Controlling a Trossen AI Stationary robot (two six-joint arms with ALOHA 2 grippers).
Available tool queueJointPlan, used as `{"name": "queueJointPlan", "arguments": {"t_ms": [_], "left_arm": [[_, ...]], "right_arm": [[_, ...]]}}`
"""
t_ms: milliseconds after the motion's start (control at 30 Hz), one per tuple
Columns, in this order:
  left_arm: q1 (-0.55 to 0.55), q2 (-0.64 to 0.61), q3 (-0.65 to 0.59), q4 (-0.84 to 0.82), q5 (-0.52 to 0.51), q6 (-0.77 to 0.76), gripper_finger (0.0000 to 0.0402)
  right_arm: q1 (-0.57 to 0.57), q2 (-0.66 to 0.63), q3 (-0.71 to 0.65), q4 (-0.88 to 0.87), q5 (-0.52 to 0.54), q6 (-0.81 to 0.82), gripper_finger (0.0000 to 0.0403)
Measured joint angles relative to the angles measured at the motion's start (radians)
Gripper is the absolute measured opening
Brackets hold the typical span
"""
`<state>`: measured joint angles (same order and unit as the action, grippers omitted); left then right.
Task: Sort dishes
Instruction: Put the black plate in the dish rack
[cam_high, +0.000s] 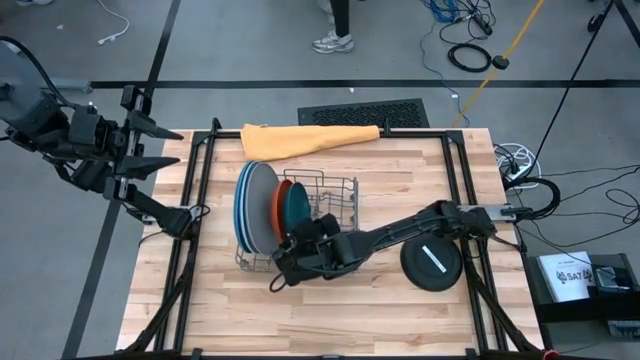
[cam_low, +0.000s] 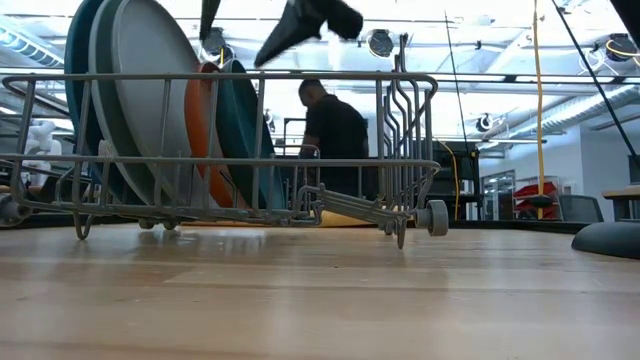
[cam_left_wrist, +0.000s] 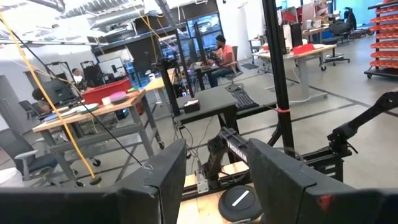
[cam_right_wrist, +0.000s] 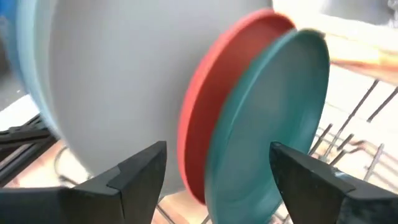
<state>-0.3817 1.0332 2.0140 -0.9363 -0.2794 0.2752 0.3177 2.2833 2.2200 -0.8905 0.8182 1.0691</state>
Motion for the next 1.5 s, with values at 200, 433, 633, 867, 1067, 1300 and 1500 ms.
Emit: {"name": "queueJointPlan", "arguments": {"t_ms": [200,433,633,867,1067,1300,1500], "left_arm": [[0.000,0.014,0.000,0.000,0.000,0.020,0.0173],[0.000,0.082,0.000,-0.017,0.000,0.022,0.0173],[0.001,0.156,0.000,-0.050,-0.002,0.039,0.0173],[0.041,0.277,0.000,-0.002,-0.005,0.133,0.0173],[0.144,0.412,0.000,0.044,0.181,0.116,0.0168],[0.187,0.599,0.000,0.119,0.382,0.046,0.0143],[0.199,0.659,-0.002,0.156,0.382,0.048,0.0139]], "right_arm": [[0.038,-0.106,0.000,-0.010,0.059,-0.198,0.0273],[0.133,-0.316,0.002,-0.272,0.087,-0.269,0.0272],[0.224,-0.438,-0.044,-0.668,-0.173,0.002,0.0272],[0.316,-0.503,-0.264,-0.674,-0.419,0.124,0.0272],[0.436,-0.498,-0.527,-0.616,-0.561,0.372,0.0272],[0.609,-0.497,-0.737,-0.589,-0.634,0.785,0.0272],[0.699,-0.498,-0.887,-0.504,-0.699,1.029,0.0272]]}}
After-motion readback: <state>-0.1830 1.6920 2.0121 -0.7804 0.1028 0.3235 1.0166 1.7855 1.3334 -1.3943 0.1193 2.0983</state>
